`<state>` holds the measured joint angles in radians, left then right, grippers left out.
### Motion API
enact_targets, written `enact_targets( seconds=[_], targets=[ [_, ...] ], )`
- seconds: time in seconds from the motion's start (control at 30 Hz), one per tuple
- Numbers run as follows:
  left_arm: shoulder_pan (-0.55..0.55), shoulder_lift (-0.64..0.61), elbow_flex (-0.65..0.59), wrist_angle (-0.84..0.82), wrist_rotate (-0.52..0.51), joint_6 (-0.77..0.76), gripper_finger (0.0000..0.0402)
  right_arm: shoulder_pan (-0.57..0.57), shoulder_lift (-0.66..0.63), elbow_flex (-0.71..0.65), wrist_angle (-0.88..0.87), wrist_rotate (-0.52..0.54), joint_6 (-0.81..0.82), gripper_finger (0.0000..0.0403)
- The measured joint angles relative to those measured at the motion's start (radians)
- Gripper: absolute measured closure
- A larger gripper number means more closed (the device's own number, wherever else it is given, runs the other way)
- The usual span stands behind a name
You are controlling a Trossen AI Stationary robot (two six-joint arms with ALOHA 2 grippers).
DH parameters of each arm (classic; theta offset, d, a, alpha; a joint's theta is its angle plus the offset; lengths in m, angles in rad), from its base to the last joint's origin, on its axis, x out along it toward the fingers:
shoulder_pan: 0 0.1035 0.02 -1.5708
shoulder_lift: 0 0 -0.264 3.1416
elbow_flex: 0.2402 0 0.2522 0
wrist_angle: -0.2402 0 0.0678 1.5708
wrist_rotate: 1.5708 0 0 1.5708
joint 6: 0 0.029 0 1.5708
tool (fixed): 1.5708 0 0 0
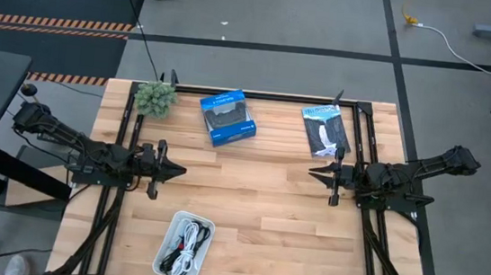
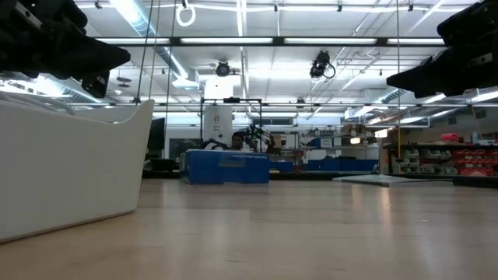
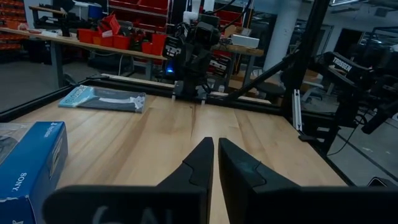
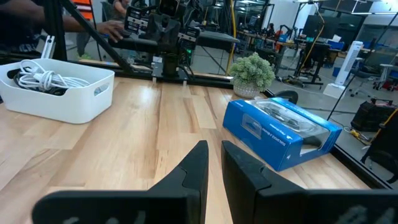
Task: Pick and place USB-C Cables
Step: Return to Home Position
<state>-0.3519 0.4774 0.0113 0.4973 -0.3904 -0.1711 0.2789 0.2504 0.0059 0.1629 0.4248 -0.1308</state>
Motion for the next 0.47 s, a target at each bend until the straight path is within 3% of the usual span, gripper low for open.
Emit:
enact_targets(
  seconds=[0.47],
  targets=[
    [0.000, 0.000, 0.000, 0.000, 0.000, 0.000, 0.0374, 0.000, 0.000, 0.000, 0.000, 0.000, 0.000, 0.0353]
  ],
)
